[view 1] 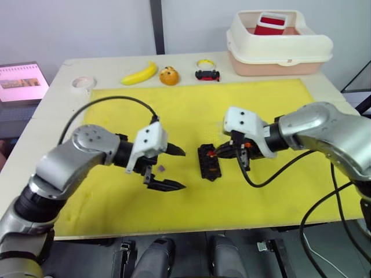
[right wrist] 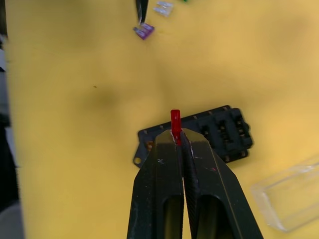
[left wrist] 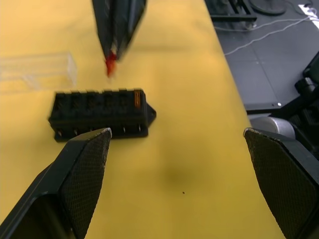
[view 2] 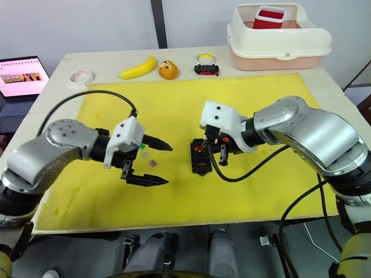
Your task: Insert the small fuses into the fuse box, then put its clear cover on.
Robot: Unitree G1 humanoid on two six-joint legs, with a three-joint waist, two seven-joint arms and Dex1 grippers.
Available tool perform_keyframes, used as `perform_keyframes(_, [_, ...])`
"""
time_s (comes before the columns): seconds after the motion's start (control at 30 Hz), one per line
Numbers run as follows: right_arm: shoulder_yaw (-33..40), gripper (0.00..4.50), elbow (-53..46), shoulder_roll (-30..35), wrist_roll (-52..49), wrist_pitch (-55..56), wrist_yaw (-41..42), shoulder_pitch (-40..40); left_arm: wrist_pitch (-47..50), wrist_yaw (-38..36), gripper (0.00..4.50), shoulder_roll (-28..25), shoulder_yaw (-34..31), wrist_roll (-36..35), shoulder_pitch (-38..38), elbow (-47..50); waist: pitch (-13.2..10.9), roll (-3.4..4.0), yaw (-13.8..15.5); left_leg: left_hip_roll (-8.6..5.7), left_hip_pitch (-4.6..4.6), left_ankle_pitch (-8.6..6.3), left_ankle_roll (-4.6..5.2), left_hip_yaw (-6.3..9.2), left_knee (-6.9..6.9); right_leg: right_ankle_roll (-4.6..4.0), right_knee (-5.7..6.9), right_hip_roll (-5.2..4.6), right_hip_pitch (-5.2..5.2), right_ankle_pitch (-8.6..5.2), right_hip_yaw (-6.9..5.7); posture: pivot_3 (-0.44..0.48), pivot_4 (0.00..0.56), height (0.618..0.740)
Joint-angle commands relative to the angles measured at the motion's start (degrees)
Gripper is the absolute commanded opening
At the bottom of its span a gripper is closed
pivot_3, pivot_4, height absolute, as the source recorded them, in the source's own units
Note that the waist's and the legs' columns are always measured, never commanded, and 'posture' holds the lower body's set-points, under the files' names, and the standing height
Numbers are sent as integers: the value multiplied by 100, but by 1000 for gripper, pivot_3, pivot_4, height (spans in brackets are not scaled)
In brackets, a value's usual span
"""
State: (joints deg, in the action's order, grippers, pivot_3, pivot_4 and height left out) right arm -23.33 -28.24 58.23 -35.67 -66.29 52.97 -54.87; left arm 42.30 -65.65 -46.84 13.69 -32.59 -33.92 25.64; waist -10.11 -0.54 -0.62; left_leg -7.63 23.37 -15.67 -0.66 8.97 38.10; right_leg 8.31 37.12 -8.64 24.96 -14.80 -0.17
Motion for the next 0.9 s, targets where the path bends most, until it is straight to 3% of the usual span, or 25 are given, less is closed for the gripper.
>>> perform_keyframes(0.03, [-521, 0, -57, 206, 680, 448, 521, -380, -74, 173, 4482, 87, 152, 238, 82, 137, 0, 0, 1, 0, 0, 0, 0, -1, 0, 0, 0, 0, 0, 0, 0, 0, 150, 740])
perform_keyframes(0.43, [-1099, 0, 358, -72, 1565, 677, 1380, -799, -117, 474, 4482, 431, 330, 632, 147, -79, 0, 0, 0, 0, 0, 0, 0, -1, 2, 0, 0, 0, 0, 0, -1, 0, 150, 740])
perform_keyframes(0.9, [-1308, 0, 448, -268, 2095, 773, 1763, -708, -345, 663, 4482, 934, 620, 1155, 90, -452, 0, 0, 3, -2, 0, 0, -1, 0, 4, 0, 2, 0, -1, 0, 0, 0, 150, 740])
